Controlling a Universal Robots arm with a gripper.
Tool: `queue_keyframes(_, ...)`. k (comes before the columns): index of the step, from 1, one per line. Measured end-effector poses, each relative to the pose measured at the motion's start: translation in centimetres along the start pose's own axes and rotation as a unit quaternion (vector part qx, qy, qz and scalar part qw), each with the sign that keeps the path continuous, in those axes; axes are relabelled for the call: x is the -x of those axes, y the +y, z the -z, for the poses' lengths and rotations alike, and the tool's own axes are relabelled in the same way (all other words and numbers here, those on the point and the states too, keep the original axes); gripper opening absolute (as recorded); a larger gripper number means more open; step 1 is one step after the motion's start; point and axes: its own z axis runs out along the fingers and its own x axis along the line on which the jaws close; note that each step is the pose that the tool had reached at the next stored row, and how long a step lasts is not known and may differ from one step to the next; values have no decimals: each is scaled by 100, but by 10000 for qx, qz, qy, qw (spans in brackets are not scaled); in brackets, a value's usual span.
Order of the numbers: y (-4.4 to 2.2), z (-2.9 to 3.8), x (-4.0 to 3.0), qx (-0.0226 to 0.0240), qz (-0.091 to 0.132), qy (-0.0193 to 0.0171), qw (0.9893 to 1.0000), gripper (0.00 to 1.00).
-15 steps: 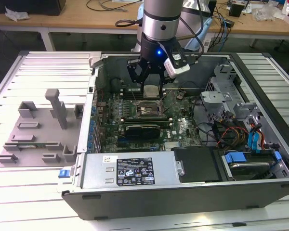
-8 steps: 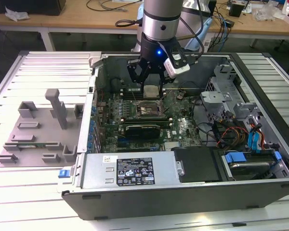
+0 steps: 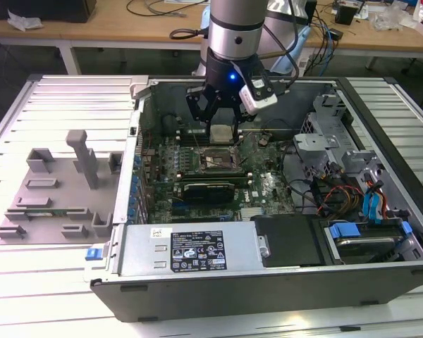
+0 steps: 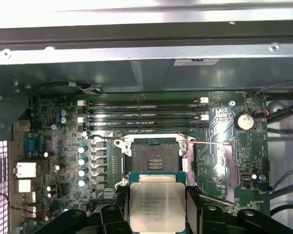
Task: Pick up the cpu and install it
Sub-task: 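Place the cpu into insertion slot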
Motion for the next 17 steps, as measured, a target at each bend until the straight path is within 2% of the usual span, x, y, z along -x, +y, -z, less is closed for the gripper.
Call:
queue_keyframes(1, 0, 0, 0, 2, -94, -4, 10000, 55)
queue_keyframes(2, 0, 0, 0, 4, -298, -11, 9996, 55)
queue_keyframes(6, 0, -1, 0, 10, -596, -22, 9982, 55)
queue_keyframes(8, -1, -1, 0, 13, -797, -29, 9968, 55)
queue_keyframes(9, -1, -1, 0, 15, -928, -34, 9957, 55)
queue_keyframes(11, -1, -2, 0, 19, -1196, -44, 9928, 55)
queue_keyframes(13, -1, -4, 0, 24, -1455, -54, 9893, 55)
queue_keyframes(14, -1, -5, 0, 27, -1677, -61, 9858, 55)
queue_keyframes(17, -1, -7, 0, 34, -2072, -76, 9783, 55)
